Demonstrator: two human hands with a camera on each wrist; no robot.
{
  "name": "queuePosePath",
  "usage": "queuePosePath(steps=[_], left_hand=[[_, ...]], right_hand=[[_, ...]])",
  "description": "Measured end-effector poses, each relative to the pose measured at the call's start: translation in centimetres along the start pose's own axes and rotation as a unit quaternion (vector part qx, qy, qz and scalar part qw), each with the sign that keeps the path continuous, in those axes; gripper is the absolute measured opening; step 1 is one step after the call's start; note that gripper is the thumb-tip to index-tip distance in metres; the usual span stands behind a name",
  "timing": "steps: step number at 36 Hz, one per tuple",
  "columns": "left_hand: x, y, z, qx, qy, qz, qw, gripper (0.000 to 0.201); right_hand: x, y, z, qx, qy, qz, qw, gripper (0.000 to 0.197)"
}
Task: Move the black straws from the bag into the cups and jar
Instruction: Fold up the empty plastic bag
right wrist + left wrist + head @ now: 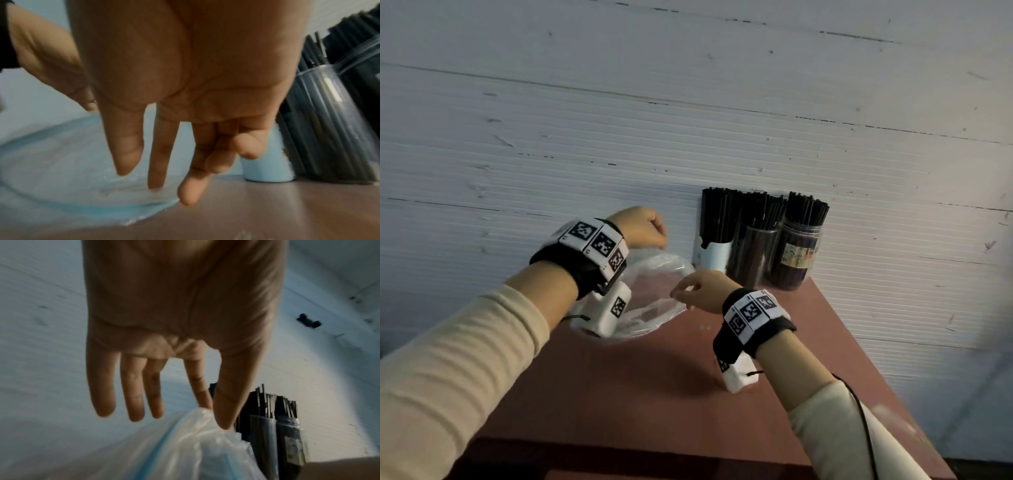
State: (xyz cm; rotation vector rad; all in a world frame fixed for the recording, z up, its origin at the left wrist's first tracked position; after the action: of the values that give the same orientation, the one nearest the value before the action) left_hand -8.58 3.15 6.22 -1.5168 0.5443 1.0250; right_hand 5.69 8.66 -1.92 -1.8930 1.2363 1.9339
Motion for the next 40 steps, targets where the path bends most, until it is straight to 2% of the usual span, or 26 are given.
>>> queuePosePath(steps=[3, 6, 8, 12, 16, 19, 21, 25, 28, 34, 37, 40], left_hand=[[0.5, 2.3, -1.4, -0.017, 0.089, 0.044, 0.995, 0.03], [1.5, 4.8, -2.4, -0.036, 0.135, 0.001, 0.99, 0.033], [1.9, 6.0, -2.8, -0.03, 0.117, -0.043, 0.992, 0.032], [1.4, 6.5, -4.1, 0.016, 0.023, -0.129, 0.991, 0.029], [0.0, 6.0, -5.4, 0.074, -0.098, -0.238, 0.963, 0.028], [-0.5, 5.3, -6.2, 0.101, -0.14, -0.315, 0.933, 0.031], [-0.4, 4.4, -6.6, 0.125, -0.148, -0.337, 0.921, 0.03], [0.6, 2.2, -7.3, 0.154, -0.146, -0.399, 0.892, 0.025], [1.7, 0.5, -7.5, 0.177, -0.139, -0.421, 0.879, 0.024], [2.7, -1.2, -7.8, 0.192, -0.117, -0.455, 0.862, 0.025], [2.9, -1.4, -7.8, 0.201, -0.086, -0.434, 0.874, 0.027], [2.3, -1.0, -7.7, 0.213, -0.132, -0.356, 0.9, 0.023]], right_hand=[[1.3, 1.0, -0.1, 0.031, 0.081, -0.079, 0.993, 0.037], [1.5, 1.8, -0.8, 0.053, 0.099, -0.131, 0.985, 0.041], [1.7, 2.2, -1.0, 0.059, 0.11, -0.143, 0.982, 0.041], [1.7, 2.4, -1.2, 0.071, 0.118, -0.158, 0.978, 0.046], [0.3, 2.0, -1.8, 0.064, 0.055, -0.047, 0.995, 0.053], [-1.4, 1.6, -2.2, 0.036, -0.039, 0.073, 0.996, 0.064], [-2.7, 2.1, -3.0, -0.024, -0.106, 0.15, 0.983, 0.066], [-4.5, 4.3, -5.7, -0.173, -0.186, 0.28, 0.926, 0.079], [-4.5, 5.5, -6.5, -0.23, -0.179, 0.244, 0.925, 0.085], [-4.4, 5.4, -7.5, -0.236, -0.229, 0.192, 0.925, 0.076], [-4.4, 5.0, -7.8, -0.229, -0.247, 0.157, 0.928, 0.069], [-4.3, 4.4, -8.2, -0.214, -0.26, 0.16, 0.928, 0.063]])
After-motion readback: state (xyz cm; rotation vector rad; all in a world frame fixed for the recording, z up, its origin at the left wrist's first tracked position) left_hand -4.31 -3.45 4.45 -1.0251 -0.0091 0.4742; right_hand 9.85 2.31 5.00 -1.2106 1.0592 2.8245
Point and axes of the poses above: each hand's wrist, its own z-axis towards the middle knuckle, its own x-axis out of the palm, y = z × x, the point moved 4 cm from there along z, towards the middle knuckle, and after that the axes turned 6 degrees about y, right-handed, at the moved point
